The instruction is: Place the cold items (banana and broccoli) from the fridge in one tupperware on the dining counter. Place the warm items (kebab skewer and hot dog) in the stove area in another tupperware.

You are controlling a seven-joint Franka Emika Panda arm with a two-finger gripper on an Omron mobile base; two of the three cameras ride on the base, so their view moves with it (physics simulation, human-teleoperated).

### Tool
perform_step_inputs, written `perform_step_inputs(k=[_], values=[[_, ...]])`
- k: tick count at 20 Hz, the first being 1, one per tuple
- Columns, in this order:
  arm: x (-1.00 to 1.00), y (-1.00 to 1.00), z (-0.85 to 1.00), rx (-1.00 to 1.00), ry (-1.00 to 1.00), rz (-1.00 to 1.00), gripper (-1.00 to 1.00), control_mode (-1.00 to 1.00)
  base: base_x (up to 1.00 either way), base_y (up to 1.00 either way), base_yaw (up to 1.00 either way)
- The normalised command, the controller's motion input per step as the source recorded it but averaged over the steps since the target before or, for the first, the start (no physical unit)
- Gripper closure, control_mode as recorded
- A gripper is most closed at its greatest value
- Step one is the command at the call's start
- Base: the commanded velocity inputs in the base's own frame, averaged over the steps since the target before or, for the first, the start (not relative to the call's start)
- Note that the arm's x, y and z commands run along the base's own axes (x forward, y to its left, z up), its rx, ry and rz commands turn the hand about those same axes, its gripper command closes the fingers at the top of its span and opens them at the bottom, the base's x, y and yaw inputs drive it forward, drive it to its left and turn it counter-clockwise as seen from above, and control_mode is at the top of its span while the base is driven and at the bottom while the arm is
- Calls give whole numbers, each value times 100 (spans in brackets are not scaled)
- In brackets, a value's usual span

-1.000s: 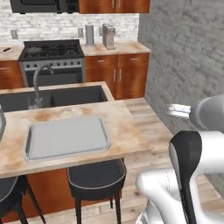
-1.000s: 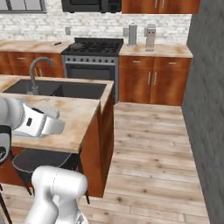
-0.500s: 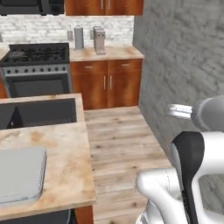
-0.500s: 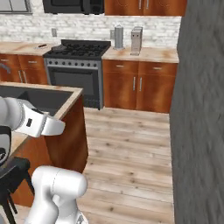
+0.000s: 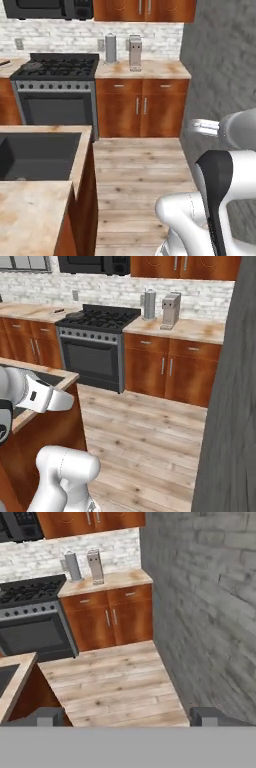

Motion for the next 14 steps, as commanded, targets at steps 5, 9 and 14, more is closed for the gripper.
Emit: perform_step_inputs(k=[5, 9, 14], values=[[0, 0, 0, 0, 0, 0, -100, 100, 100, -65, 38], [0, 0, 0, 0, 0, 0, -100, 100, 100, -63, 40], [0, 0, 0, 0, 0, 0, -100, 100, 100, -58, 40]])
